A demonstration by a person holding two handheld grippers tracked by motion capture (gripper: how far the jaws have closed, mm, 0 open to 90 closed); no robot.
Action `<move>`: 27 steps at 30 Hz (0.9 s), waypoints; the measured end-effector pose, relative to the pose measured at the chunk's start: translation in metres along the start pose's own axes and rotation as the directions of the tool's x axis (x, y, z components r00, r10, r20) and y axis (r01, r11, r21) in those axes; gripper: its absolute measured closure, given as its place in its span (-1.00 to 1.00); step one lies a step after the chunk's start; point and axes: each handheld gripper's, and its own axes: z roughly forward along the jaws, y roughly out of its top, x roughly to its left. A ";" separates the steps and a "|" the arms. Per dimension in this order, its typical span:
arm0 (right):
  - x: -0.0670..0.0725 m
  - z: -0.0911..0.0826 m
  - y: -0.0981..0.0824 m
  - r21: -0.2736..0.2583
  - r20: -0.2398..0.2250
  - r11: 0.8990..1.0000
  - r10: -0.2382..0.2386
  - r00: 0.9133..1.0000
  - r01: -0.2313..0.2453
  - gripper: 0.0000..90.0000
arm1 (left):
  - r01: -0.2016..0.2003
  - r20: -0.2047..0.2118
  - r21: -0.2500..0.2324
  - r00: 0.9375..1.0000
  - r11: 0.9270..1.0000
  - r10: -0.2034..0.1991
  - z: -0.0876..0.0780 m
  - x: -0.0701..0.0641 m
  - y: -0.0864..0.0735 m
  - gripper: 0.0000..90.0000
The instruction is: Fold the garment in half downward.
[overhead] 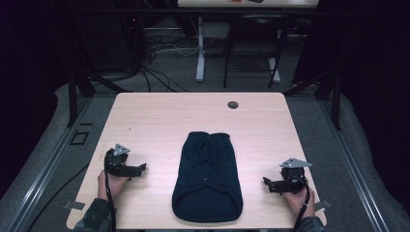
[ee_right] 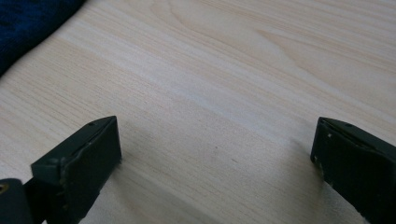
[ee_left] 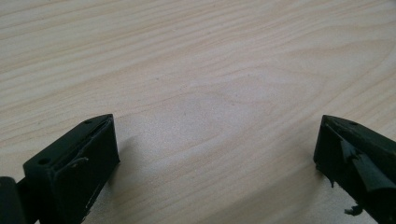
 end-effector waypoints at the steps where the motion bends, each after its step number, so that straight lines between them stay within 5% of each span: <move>1: 0.000 0.000 0.000 0.000 0.000 1.000 0.000 1.000 0.000 -0.97 | 0.000 0.000 0.000 1.000 1.000 0.000 0.000 0.000 0.000 -1.00; 9: 0.000 0.000 0.000 -0.005 0.012 1.000 0.009 1.000 -0.009 -0.97 | 0.000 0.000 0.000 1.000 1.000 0.000 0.000 0.000 0.000 -1.00; 14: -0.001 0.000 0.004 0.030 0.047 0.998 0.060 0.997 -0.062 -0.98 | 0.041 0.002 -0.002 0.999 0.999 -0.041 -0.001 0.002 0.003 -0.96; 15: -0.001 -0.001 0.010 0.076 0.030 0.995 0.057 0.998 -0.059 -0.93 | 0.036 0.021 0.012 0.999 0.999 -0.036 -0.001 0.001 0.007 -0.94; 21: 0.003 -0.003 0.029 0.062 -0.019 0.996 0.063 0.998 -0.062 -0.92 | 0.022 0.033 -0.032 0.999 0.999 -0.021 -0.007 -0.006 0.031 -0.99; 27: 0.015 0.005 0.080 0.034 -0.103 0.999 0.035 0.994 -0.031 -0.88 | -0.004 0.090 -0.030 0.996 1.000 0.006 0.004 -0.021 0.066 -1.00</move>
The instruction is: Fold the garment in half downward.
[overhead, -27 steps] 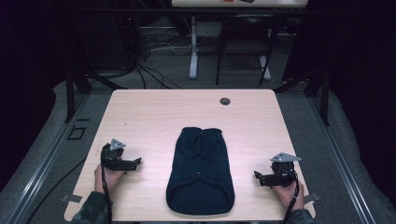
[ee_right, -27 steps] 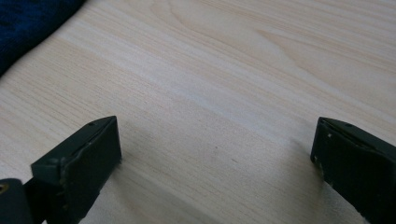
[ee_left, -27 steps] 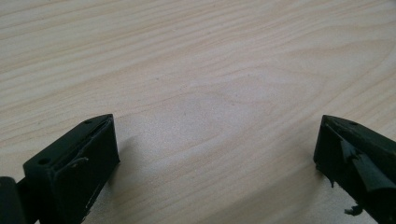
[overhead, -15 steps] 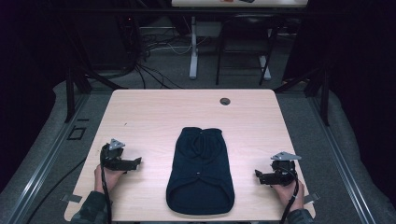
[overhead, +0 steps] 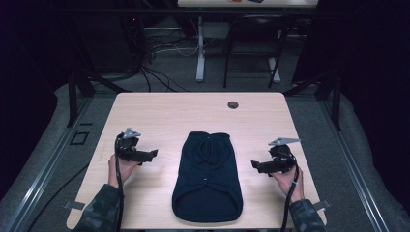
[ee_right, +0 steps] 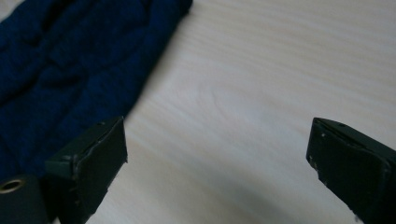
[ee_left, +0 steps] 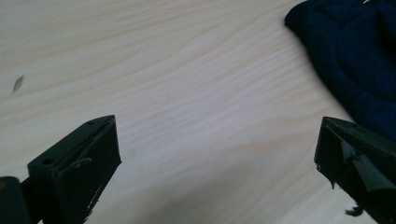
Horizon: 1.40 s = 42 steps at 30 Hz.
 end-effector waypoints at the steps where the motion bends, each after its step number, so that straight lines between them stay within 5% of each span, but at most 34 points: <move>1: 0.000 0.000 0.000 0.000 0.000 1.000 0.000 1.000 0.000 -0.88 | -0.005 0.006 0.004 1.000 1.000 0.005 0.004 -0.003 0.006 -1.00; 8: 0.012 0.034 0.048 0.016 -0.064 1.000 -0.025 0.998 0.026 -0.87 | -0.046 0.048 0.037 0.998 0.998 0.044 0.040 -0.026 0.044 -1.00; 21: 0.036 0.080 0.088 0.056 -0.121 0.998 -0.028 0.992 0.035 -0.83 | -0.070 0.080 0.067 0.995 0.995 0.065 0.075 -0.053 0.071 -1.00; 35: 0.034 0.111 0.099 0.092 -0.083 0.996 0.008 0.996 -0.001 -0.64 | -0.093 0.101 0.111 0.992 0.990 0.082 0.100 -0.074 0.085 -0.93; 42: 0.025 0.123 0.094 0.099 -0.079 0.995 0.039 0.996 -0.031 -0.35 | -0.090 0.114 0.129 0.991 0.988 0.075 0.110 -0.078 0.086 -0.73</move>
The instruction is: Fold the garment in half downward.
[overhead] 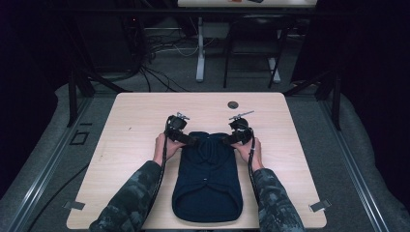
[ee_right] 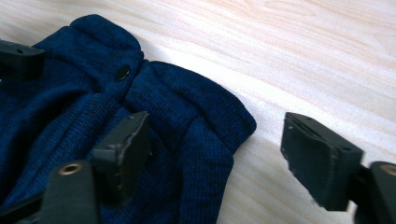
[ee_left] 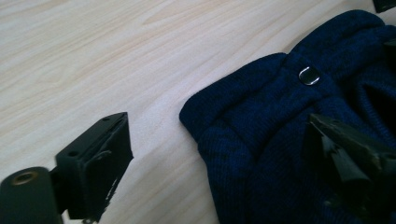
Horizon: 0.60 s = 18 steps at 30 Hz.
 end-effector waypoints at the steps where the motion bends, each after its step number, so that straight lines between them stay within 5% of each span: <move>1: -0.001 0.000 0.000 -0.004 -0.018 1.000 0.011 1.000 -0.011 -0.32 | 0.001 0.007 -0.002 1.000 1.000 -0.001 0.001 0.000 0.000 -0.68; 18: 0.000 0.008 -0.002 0.027 -0.042 1.000 -0.011 0.999 0.012 0.19 | 0.000 0.042 0.011 0.999 1.000 -0.001 0.014 0.000 -0.008 -0.41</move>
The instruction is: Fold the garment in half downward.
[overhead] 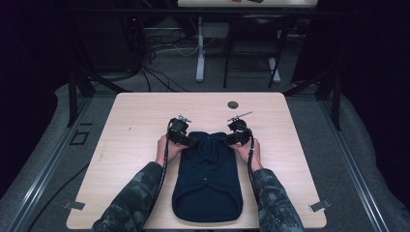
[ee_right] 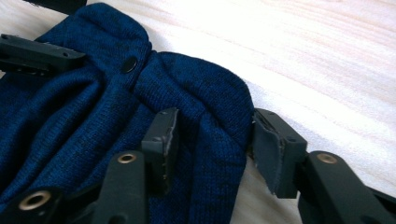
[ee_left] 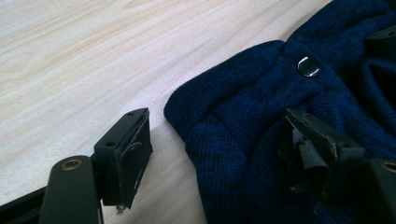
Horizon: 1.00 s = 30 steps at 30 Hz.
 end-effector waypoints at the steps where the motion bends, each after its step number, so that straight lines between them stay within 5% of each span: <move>1: 0.001 0.000 0.000 0.007 -0.005 1.000 -0.006 1.000 0.006 0.25 | 0.003 0.004 0.001 1.000 1.000 -0.003 0.000 0.000 0.000 -0.37; 23: 0.007 -0.002 -0.001 0.009 -0.005 1.000 -0.023 1.000 0.023 0.65 | -0.056 0.013 0.018 0.998 0.998 0.056 -0.004 -0.011 0.002 0.45; 30: 0.012 -0.011 0.003 -0.014 0.012 0.999 -0.047 0.999 0.047 0.67 | -0.080 0.004 -0.006 0.997 0.997 0.080 -0.014 -0.013 0.005 0.55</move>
